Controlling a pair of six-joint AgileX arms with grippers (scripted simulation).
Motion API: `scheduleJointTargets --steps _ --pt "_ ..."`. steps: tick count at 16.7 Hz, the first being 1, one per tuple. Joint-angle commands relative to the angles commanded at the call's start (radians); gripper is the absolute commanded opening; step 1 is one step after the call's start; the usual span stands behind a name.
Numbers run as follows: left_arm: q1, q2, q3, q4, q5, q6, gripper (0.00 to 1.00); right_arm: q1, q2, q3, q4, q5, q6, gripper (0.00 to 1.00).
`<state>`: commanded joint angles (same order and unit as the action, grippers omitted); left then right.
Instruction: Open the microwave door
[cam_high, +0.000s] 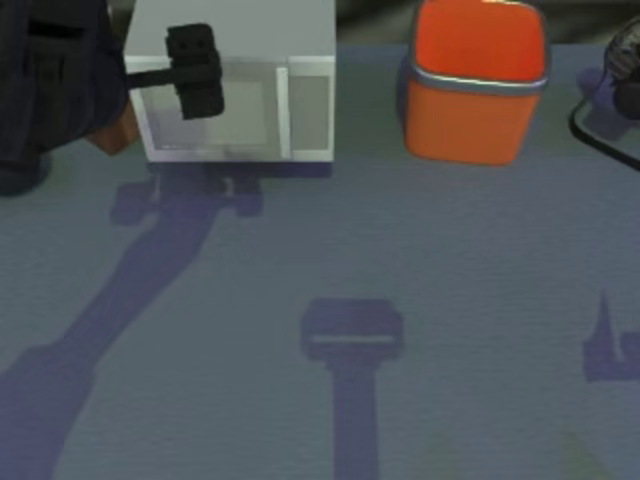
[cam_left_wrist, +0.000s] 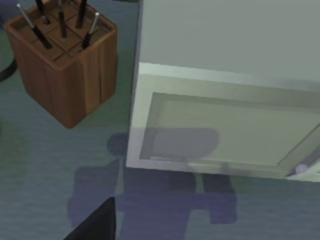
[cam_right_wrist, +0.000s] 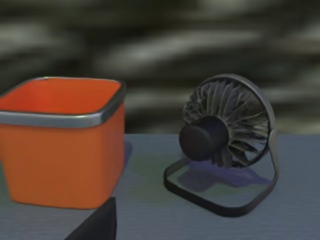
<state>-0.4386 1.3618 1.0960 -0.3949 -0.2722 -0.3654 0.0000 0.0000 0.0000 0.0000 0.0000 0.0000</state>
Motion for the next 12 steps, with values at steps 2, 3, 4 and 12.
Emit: scheduleJointTargets --steps 2,3,4,12 --pt "-0.053 0.18 0.137 -0.049 -0.034 -0.046 1.0 0.0 0.0 0.0 0.0 0.0 0.0 1.0" --pt "-0.077 0.261 0.198 -0.07 -0.048 -0.066 1.0 0.0 0.0 0.0 0.0 0.0 0.0 1.0" --pt "-0.099 0.334 0.253 -0.09 -0.061 -0.085 1.0 0.0 0.0 0.0 0.0 0.0 0.0 1.0" --pt "-0.172 0.563 0.429 -0.151 -0.103 -0.147 1.0 0.0 0.0 0.0 0.0 0.0 0.0 1.0"
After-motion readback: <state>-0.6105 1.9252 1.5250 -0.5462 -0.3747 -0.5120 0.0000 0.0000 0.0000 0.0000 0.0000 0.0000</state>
